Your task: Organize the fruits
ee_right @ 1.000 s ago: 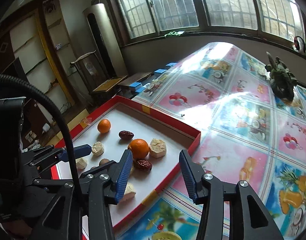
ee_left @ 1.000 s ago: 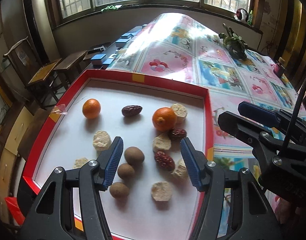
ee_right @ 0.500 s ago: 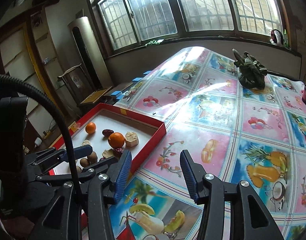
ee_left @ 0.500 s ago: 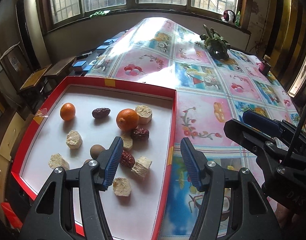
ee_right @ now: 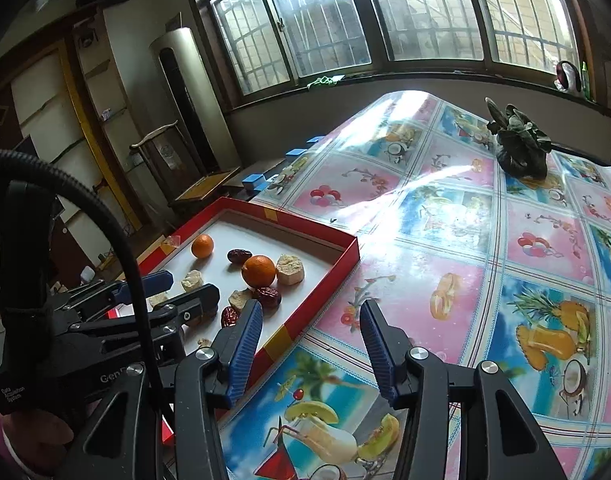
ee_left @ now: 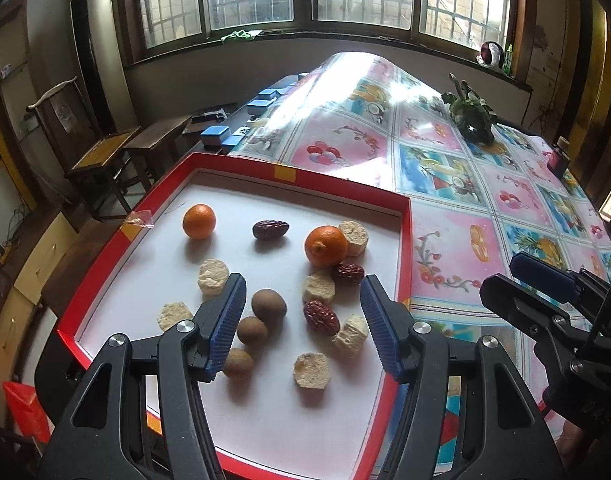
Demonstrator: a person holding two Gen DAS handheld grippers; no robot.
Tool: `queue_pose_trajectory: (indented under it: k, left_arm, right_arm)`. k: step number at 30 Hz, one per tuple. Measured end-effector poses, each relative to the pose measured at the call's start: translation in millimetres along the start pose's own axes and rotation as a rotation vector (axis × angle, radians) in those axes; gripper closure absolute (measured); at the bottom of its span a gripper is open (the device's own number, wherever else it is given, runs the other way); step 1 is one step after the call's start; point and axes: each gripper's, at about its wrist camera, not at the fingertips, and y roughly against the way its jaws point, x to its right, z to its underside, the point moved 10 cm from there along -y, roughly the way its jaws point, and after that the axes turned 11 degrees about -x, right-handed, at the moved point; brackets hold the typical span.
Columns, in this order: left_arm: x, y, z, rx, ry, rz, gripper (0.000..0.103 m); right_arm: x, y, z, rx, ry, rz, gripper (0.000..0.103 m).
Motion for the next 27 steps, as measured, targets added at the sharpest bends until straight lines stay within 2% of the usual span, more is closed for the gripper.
queue_pose_trajectory:
  k: [7, 10, 13, 17, 21, 27]
  left_arm:
    - [-22.6, 4.3, 0.9, 0.013, 0.039, -0.037, 0.043]
    - [-30.1, 5.5, 0.3, 0.017, 0.065, -0.031, 0.043]
    - [-35.7, 8.1, 0.3, 0.036, 0.058, -0.084, 0.043]
    - [-36.9, 8.5, 0.9, 0.039, 0.060, -0.073, 0.043]
    - [-37.8, 7.8, 0.6, 0.041, 0.050, -0.101, 0.043]
    - [-37.9, 6.3, 0.6, 0.036, 0.057, -0.081, 0.043]
  right_arm:
    - [-13.0, -9.1, 1.9, -0.015, 0.025, -0.018, 0.054]
    - [-17.8, -11.9, 2.4, -0.023, 0.035, -0.023, 0.054]
    - [-20.9, -14.4, 3.3, -0.030, 0.040, -0.025, 0.054]
    - [-22.9, -16.1, 3.9, -0.034, 0.045, -0.025, 0.054]
    - [-26.0, -17.8, 3.6, -0.040, 0.050, -0.027, 0.054]
    - [-29.4, -20.1, 3.7, -0.046, 0.057, -0.029, 0.054]
